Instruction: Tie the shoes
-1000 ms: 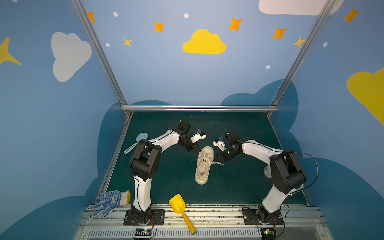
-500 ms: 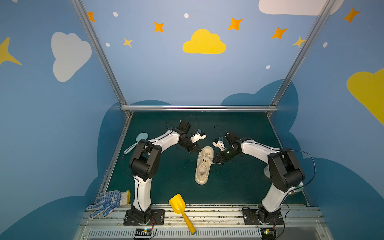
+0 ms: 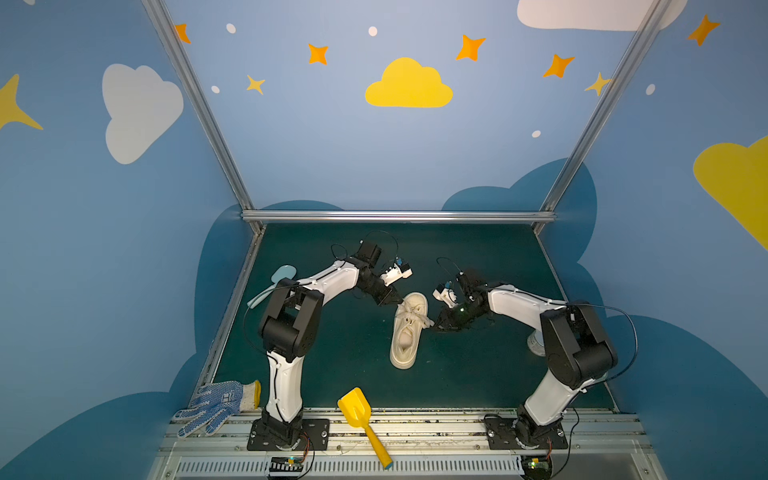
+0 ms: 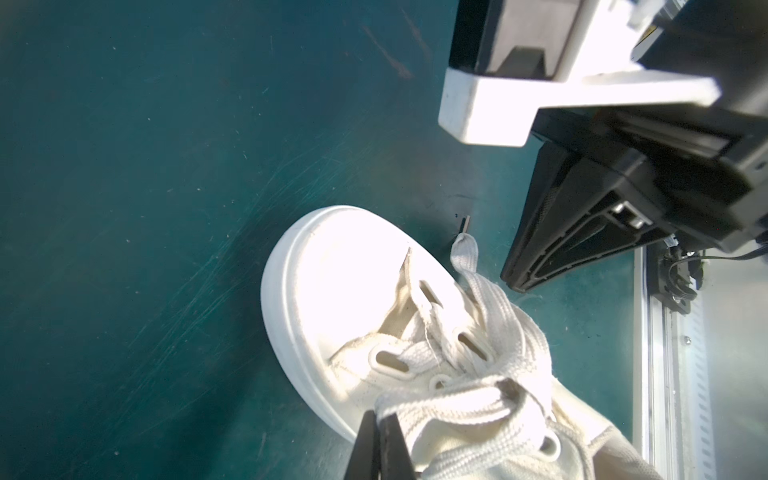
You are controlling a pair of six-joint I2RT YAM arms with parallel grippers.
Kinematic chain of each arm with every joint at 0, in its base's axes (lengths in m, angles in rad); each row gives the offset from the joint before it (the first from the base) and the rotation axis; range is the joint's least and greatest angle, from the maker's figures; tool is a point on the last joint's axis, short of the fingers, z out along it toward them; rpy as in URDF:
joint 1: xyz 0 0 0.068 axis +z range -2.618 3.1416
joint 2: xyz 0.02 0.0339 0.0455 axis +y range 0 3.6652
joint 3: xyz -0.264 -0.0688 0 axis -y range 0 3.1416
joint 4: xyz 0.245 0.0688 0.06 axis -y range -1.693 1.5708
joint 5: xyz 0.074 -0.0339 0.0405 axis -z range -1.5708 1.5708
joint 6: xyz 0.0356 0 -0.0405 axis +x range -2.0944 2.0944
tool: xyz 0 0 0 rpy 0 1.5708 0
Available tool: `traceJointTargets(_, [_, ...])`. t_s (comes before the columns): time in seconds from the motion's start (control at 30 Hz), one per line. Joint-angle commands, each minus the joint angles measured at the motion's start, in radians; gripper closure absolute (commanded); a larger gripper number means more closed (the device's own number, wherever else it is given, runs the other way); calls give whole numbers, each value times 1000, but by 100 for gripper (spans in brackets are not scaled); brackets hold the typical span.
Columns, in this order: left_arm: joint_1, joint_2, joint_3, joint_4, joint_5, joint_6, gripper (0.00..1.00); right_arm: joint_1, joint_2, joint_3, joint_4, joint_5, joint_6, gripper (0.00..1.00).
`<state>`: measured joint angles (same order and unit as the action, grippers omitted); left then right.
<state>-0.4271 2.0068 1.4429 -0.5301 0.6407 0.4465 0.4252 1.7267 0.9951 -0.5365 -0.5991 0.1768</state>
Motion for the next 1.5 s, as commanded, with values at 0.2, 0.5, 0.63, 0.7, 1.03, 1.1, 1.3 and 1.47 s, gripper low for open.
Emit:
traceJointTargets(0.2, [4, -13, -21, -17, 24, -2, 95, -23, 173, 99, -10, 37, 25, 90])
traceJointTargets(0.5, [3, -26, -42, -10, 24, -12, 95, -109, 228, 235, 72, -26, 17, 88])
traceJointTargets(0.63, [2, -28, -45, -5, 24, -17, 95, -119, 208, 238, 48, -73, -8, 86])
traceJointTargets(0.7, [2, -28, -47, -2, 25, -20, 95, -118, 172, 198, 48, -84, -14, 84])
traceJointTargets(1.03, [3, -26, -45, -5, 27, -17, 95, -87, -52, -11, 88, -104, 4, 78])
traceJointTargets(1.1, [1, -28, -49, -3, 27, -20, 95, -73, -62, -24, 106, -114, 7, 76])
traceJointTargets(1.3, [2, -25, -45, -2, 28, -21, 95, -37, -12, -2, 134, -122, -27, 69])
traceJointTargets(1.47, [1, -26, -44, -4, 28, -21, 95, -13, 22, 28, 138, -102, -44, 63])
